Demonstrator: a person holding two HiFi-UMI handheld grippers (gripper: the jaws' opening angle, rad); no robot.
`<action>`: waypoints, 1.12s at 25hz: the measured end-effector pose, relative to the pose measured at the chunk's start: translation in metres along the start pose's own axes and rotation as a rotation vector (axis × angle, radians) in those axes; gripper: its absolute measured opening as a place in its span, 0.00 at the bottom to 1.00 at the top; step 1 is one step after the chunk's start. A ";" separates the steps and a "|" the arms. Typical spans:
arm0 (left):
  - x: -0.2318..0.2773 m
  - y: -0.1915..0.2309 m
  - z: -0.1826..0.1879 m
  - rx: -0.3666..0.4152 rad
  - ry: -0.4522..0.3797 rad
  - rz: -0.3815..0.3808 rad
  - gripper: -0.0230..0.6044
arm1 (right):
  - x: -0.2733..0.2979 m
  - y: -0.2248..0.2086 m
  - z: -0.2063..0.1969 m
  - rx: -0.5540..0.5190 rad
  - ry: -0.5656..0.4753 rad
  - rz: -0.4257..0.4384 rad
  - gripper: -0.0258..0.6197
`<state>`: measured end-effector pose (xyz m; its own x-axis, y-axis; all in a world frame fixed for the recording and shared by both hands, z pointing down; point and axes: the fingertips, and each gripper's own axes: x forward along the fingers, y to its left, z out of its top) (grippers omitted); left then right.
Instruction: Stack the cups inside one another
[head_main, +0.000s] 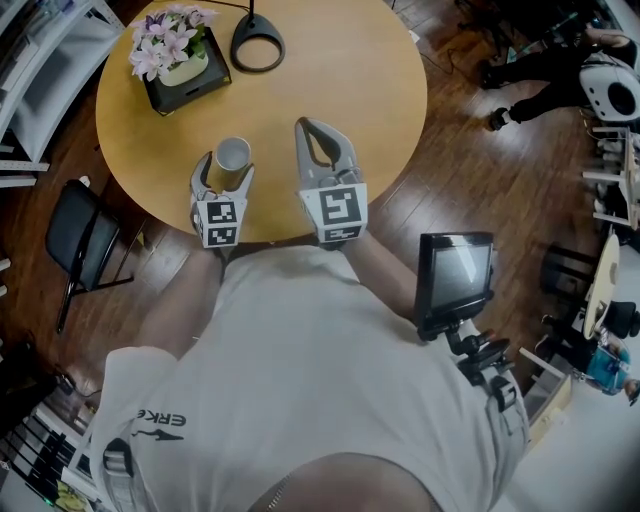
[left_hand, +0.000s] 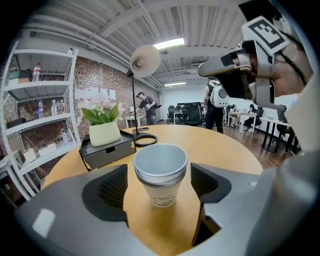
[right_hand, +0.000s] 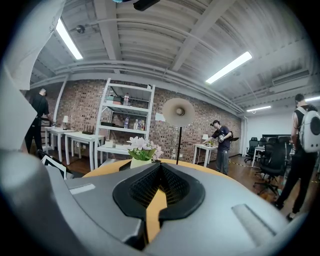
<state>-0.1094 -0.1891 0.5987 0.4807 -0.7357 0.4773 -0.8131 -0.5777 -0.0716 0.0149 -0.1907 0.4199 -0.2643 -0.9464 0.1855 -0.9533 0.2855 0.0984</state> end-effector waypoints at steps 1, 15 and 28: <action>-0.002 0.000 -0.001 -0.006 -0.001 0.007 0.65 | 0.000 0.000 -0.001 0.000 0.003 0.001 0.06; -0.068 0.006 0.013 -0.143 -0.104 0.276 0.37 | -0.016 0.008 0.006 -0.022 -0.048 0.172 0.06; -0.127 -0.090 0.084 -0.189 -0.282 0.452 0.04 | -0.110 -0.039 -0.020 -0.005 -0.067 0.294 0.06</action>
<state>-0.0696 -0.0729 0.4706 0.1187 -0.9763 0.1810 -0.9907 -0.1287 -0.0445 0.0842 -0.0950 0.4155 -0.5381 -0.8309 0.1413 -0.8338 0.5493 0.0548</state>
